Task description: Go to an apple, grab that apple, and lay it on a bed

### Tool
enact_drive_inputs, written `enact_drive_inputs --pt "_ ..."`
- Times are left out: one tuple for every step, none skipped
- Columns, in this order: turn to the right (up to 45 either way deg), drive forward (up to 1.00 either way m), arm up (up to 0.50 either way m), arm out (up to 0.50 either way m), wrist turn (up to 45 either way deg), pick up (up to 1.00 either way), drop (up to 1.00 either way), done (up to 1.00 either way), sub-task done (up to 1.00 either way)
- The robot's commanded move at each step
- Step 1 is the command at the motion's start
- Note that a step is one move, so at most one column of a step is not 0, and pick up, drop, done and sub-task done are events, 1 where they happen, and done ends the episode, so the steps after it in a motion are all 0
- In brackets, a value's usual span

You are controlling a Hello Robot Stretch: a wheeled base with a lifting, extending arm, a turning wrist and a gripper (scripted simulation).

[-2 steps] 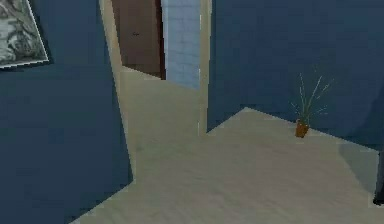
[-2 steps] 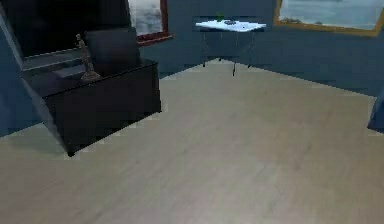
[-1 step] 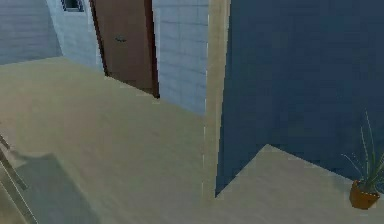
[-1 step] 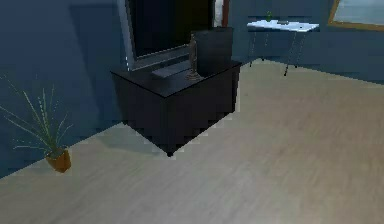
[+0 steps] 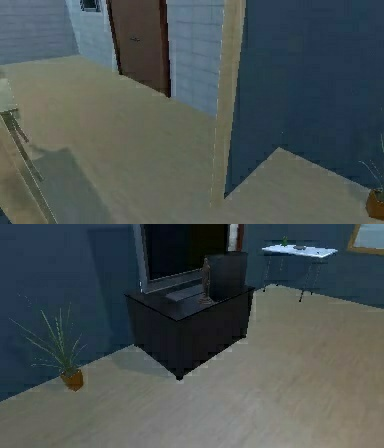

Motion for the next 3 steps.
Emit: enact_drive_inputs --pt "0.0 0.65 0.0 0.0 0.0 0.0 0.0 0.0 0.0" --pt "-27.0 0.0 0.0 0.0 0.0 0.0 0.0 0.0 0.0" --pt "0.0 0.05 0.0 0.0 0.0 0.0 0.0 0.0 0.0"
